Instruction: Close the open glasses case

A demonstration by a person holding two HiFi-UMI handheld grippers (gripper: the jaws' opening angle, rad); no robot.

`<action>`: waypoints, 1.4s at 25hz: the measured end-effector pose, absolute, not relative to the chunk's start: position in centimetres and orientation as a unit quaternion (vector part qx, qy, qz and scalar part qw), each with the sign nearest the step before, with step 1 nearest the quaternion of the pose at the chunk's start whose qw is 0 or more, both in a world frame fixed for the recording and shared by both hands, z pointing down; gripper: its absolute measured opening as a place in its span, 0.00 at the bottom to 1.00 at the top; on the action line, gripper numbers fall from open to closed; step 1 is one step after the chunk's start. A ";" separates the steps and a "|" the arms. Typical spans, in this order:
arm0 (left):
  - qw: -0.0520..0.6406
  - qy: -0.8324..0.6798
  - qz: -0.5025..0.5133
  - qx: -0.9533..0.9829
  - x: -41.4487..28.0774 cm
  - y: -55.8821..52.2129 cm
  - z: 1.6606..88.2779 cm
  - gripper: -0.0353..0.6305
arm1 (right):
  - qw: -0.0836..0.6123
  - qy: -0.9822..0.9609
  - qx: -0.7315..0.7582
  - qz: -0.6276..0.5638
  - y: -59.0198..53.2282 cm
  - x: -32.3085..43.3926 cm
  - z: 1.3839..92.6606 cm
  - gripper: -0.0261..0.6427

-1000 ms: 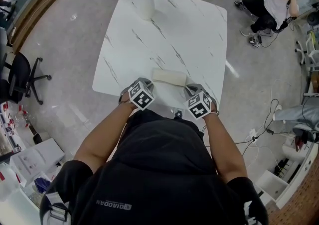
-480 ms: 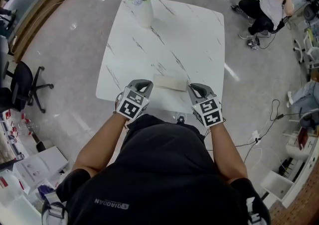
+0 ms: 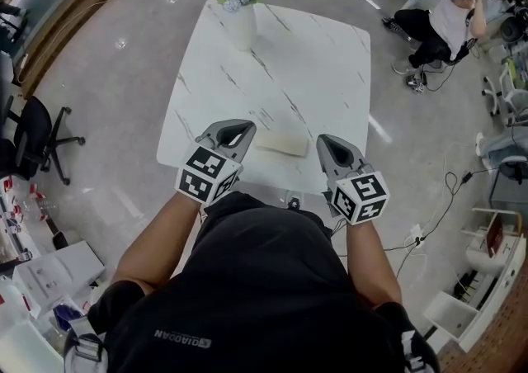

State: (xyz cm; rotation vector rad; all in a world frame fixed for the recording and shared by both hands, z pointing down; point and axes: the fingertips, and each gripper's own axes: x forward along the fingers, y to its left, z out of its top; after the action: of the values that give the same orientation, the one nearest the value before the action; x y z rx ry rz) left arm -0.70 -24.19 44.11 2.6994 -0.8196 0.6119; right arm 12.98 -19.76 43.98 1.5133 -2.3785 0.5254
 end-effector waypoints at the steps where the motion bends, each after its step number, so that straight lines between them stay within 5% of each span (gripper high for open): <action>1: 0.124 -0.281 0.204 0.929 -0.6 -24.3 43.6 0.06 | 0.126 -0.822 0.524 0.181 -19.9 13.0 43.4 0.04; 35: 0.106 -0.305 0.164 0.932 -0.9 -24.3 40.3 0.06 | 0.100 -0.817 0.543 0.165 -19.8 13.6 41.6 0.04</action>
State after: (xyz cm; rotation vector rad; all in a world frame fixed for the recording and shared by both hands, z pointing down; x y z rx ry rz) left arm -0.90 -24.34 40.34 2.7451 -0.8998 0.4843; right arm 13.64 -19.82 41.59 1.6044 -2.4159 0.4876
